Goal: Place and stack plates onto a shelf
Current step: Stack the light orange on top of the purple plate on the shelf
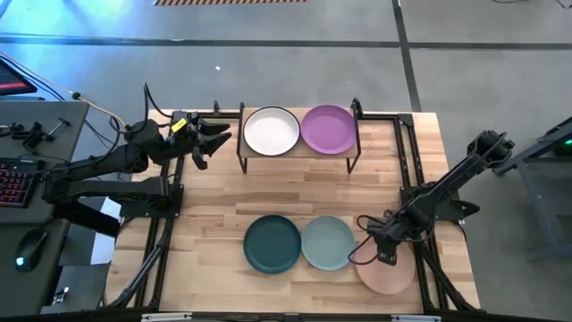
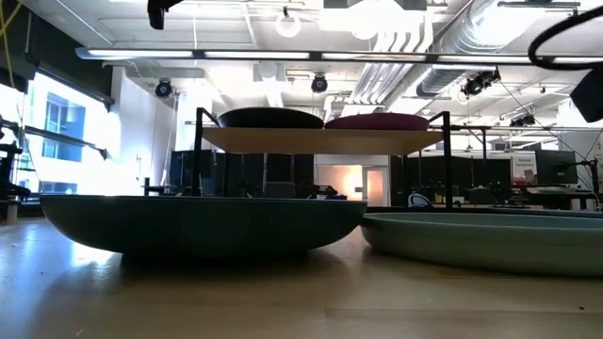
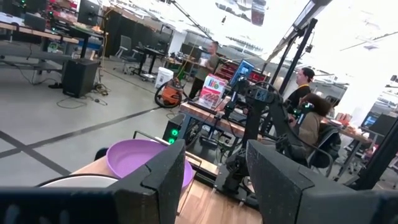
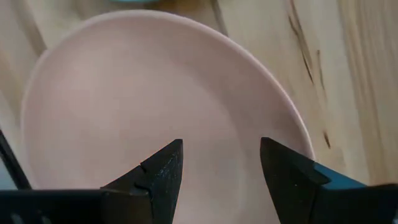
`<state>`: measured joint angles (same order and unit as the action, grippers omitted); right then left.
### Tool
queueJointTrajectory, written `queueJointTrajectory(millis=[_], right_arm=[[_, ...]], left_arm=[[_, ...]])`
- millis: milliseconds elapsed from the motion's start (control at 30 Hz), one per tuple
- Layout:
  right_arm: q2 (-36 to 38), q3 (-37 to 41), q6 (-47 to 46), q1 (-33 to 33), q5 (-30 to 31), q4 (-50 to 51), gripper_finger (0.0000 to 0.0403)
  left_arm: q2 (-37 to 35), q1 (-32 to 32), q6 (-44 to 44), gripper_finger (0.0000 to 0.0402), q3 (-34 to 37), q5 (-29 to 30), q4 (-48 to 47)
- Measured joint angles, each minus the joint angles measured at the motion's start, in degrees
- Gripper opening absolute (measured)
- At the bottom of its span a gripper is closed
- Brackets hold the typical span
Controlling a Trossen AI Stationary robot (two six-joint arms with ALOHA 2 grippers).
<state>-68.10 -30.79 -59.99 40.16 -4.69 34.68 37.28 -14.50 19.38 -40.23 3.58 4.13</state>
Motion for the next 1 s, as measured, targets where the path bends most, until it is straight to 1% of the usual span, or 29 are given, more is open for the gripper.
queueJointTrajectory(millis=[100, 167, 267, 333, 400, 467, 600, 800, 900, 1000], right_arm=[[0.00, -1.56, 1.00, 0.00, 0.00, 0.47, 0.0195], [0.00, -3.59, 3.53, 0.00, 0.01, 1.85, 0.0195], [0.02, -6.81, 6.98, 0.00, 2.02, 7.66, 0.0195], [0.04, -7.49, 7.93, -0.07, 3.64, 11.21, 0.0195], [0.04, -6.73, 8.01, -0.49, 3.56, 13.53, 0.0195], [0.04, -5.09, 8.59, -1.14, 2.52, 13.70, 0.0195], [0.04, -2.18, 9.12, -2.21, 1.60, 10.71, 0.0195], [0.04, 0.92, 9.51, -2.69, 0.56, 9.99, 0.0193], [0.04, 1.57, 9.52, -2.68, -0.06, 9.15, 0.0173], [0.02, 1.65, 10.59, -2.64, -0.04, 8.12, 0.0126]], left_arm=[[0.00, 0.00, -0.01, 0.0161, 0.00, 0.04, -0.01], [0.00, 0.00, -0.03, 0.0161, 0.00, 0.10, -0.01], [0.00, 0.00, -0.72, 0.0161, 0.00, 0.12, -0.02], [0.00, 0.00, -1.05, 0.0161, 0.00, 0.13, -0.03], [0.00, 0.00, -1.04, 0.0161, 0.00, 0.11, -0.05], [0.00, 0.00, -1.05, 0.0161, 0.00, 0.10, -0.05], [0.00, 0.00, -1.05, 0.0161, 0.00, 0.10, -0.05], [0.00, 0.00, -1.01, 0.0161, 0.00, 0.10, -0.07], [0.00, 0.00, -1.01, 0.0161, 0.00, 0.10, -0.06], [0.02, 0.00, -1.01, 0.0161, 0.00, 0.10, -0.06]])
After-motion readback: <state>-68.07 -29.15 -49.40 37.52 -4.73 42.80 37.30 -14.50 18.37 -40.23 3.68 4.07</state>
